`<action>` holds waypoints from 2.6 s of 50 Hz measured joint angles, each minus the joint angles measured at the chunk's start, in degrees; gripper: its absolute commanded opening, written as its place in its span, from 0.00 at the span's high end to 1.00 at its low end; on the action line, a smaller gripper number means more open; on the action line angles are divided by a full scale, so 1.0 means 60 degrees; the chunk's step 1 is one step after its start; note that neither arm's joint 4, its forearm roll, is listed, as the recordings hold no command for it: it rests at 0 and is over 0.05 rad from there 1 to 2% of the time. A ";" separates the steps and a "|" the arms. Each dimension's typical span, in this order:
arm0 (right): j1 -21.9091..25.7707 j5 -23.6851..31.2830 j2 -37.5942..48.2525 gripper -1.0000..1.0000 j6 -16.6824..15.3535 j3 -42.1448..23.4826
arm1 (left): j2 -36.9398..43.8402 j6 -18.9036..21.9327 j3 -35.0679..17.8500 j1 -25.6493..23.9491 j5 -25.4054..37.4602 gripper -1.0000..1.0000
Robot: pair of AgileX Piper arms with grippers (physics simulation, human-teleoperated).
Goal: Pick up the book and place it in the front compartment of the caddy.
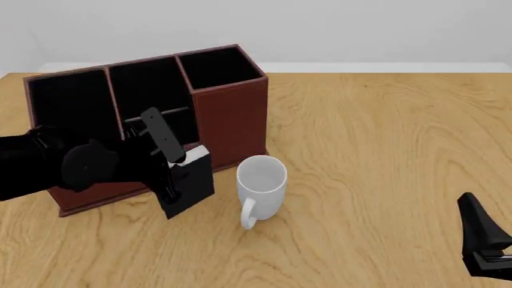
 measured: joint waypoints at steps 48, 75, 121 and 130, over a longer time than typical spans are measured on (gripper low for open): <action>0.0001 0.0000 0.0000 0.00 -0.0001 0.0000 | -0.5259 0.0602 -0.0295 -0.2274 0.4551 1.00; 0.0000 0.0000 0.0000 0.00 -0.0001 0.0000 | -0.6288 0.2170 -0.0849 -0.2814 0.5980 1.00; 0.0000 0.0000 0.0000 0.00 -0.0001 0.0000 | -0.4248 0.3978 -0.2888 -0.1279 0.5027 1.00; 0.0000 0.0000 0.0000 0.00 -0.0001 0.0000 | -0.3909 0.4244 -0.3126 -0.0950 0.4858 1.00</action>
